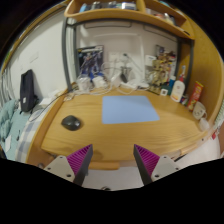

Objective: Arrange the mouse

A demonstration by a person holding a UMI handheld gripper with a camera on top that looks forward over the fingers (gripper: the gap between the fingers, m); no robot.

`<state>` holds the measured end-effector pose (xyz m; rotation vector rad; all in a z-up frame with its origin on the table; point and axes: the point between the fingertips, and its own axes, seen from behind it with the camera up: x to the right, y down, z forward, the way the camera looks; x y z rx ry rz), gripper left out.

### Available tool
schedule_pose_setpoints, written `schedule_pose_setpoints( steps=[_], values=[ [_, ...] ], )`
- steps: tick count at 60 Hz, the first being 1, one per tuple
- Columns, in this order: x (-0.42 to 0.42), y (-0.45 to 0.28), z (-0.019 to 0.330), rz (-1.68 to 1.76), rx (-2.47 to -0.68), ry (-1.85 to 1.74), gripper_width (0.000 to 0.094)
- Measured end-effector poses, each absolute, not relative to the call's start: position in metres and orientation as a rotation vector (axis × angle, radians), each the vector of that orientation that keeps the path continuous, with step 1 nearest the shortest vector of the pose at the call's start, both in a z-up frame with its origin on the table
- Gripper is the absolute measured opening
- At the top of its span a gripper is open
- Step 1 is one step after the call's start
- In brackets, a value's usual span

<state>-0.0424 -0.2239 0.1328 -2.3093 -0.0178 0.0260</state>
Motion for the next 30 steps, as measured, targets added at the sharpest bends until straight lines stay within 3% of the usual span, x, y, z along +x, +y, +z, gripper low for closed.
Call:
schedule_pose_setpoints(
  steps=[14, 30],
  values=[
    [-0.088, -0.2, 0.135, 0.052, -2.384, -0.167, 0.0833],
    [-0.075, -0.137, 0.147, 0.018, -2.425, -0.18, 0.0829]
  ],
)
